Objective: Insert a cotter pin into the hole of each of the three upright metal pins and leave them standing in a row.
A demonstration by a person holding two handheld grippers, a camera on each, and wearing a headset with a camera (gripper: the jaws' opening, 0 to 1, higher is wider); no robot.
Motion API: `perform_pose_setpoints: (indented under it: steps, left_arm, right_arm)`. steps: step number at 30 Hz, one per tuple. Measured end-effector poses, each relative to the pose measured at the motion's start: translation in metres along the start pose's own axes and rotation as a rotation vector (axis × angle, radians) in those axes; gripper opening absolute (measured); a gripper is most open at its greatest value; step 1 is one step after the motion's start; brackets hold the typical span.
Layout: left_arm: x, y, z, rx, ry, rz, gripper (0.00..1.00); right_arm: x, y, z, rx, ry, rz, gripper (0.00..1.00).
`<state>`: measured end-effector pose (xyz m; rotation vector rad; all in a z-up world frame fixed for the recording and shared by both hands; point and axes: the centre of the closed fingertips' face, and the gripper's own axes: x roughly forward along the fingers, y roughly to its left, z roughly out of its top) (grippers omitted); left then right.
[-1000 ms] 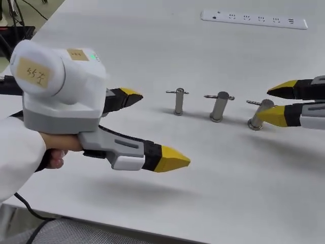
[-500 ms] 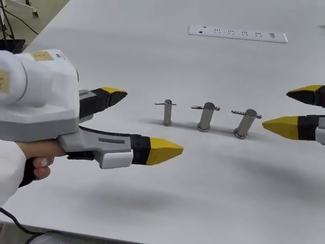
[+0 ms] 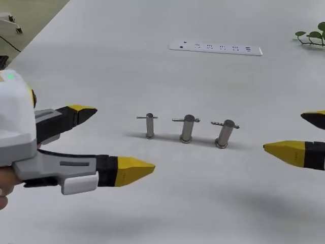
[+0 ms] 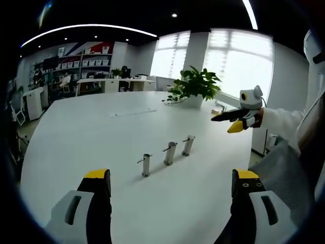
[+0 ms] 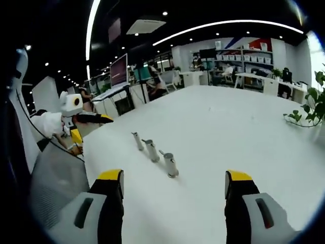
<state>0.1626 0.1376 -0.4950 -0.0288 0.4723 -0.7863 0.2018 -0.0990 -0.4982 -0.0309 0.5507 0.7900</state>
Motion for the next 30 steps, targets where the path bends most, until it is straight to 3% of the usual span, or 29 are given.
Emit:
perform_pose_setpoints:
  steps: [4,11,14,27,30]
  left_arm:
    - [-0.004,0.003,-0.005,-0.007,0.015,0.017,0.99]
    - [-0.010,0.011,-0.009,-0.049,0.001,0.048,0.99]
    - [-0.009,0.012,-0.011,-0.056,0.000,0.054,0.99]
    - [-0.004,0.019,-0.022,-0.131,0.007,0.084,0.99]
    - [-0.004,0.021,-0.023,-0.138,0.006,0.092,0.99]
  right_arm:
    - [-0.006,-0.005,-0.002,0.018,-0.004,-0.050,0.87]
    - [-0.010,0.001,-0.009,0.088,-0.030,-0.058,0.90]
    - [-0.010,0.005,-0.006,0.158,-0.075,-0.059,0.91]
    - [-0.003,0.011,0.002,0.170,-0.090,-0.073,0.98]
    - [-0.002,0.005,0.001,0.156,-0.077,-0.110,0.98]
